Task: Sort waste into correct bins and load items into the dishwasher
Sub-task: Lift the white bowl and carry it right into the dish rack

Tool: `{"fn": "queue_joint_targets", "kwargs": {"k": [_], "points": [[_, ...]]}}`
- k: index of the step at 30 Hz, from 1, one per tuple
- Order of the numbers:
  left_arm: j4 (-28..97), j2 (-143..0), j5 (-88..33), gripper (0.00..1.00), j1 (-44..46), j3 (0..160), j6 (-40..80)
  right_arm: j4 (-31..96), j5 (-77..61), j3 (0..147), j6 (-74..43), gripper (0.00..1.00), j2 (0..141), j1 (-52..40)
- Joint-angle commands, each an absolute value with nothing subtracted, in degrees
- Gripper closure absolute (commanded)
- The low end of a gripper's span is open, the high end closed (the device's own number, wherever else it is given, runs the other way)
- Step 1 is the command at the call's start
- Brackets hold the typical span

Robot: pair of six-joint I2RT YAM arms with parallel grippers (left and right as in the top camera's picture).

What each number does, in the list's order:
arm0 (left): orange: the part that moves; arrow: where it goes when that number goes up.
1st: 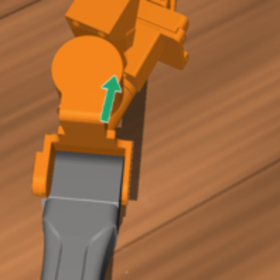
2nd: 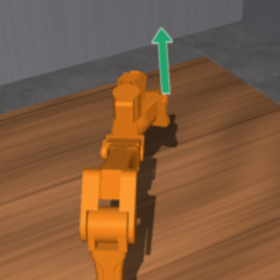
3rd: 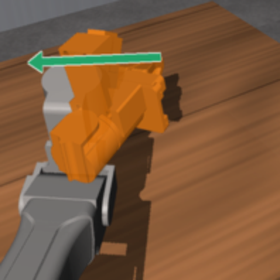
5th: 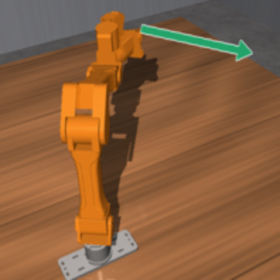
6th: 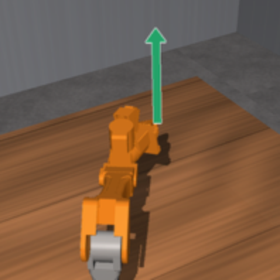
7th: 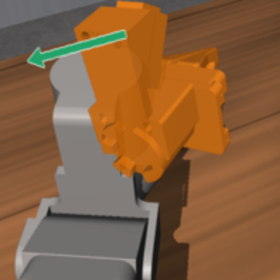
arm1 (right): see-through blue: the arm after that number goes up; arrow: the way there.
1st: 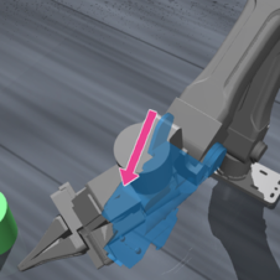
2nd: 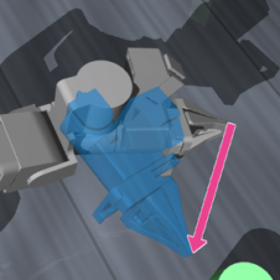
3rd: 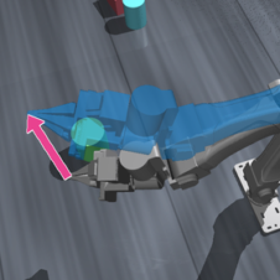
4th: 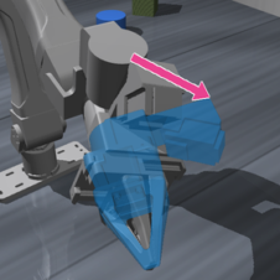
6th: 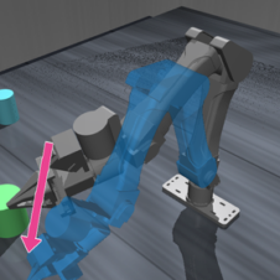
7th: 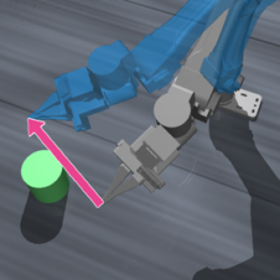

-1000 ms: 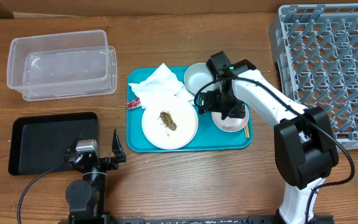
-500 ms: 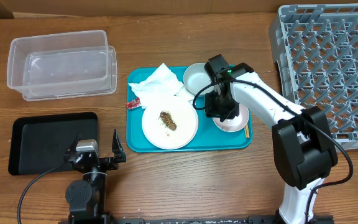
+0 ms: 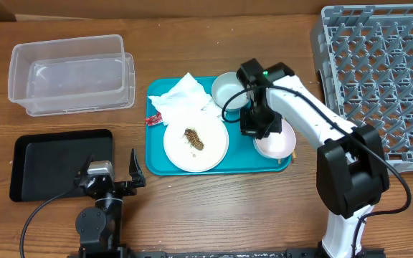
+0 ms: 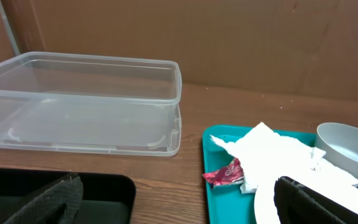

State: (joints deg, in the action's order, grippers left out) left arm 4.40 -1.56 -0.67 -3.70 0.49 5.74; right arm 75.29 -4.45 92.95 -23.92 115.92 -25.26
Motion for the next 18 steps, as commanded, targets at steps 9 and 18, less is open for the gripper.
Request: {"fn": "queue_joint_targets", "kwargs": {"k": [9, 18], "points": [[4.5, -1.5, -0.7, 0.0, -3.2, 0.3, 4.9, 91.9, -5.3, 123.4, -18.7, 0.96, 115.7, -21.3], [4.5, -1.5, -0.7, 0.0, -3.2, 0.3, 4.9, 96.6, -8.2, 145.3, -13.6, 0.96, 114.5, -0.8]]}}
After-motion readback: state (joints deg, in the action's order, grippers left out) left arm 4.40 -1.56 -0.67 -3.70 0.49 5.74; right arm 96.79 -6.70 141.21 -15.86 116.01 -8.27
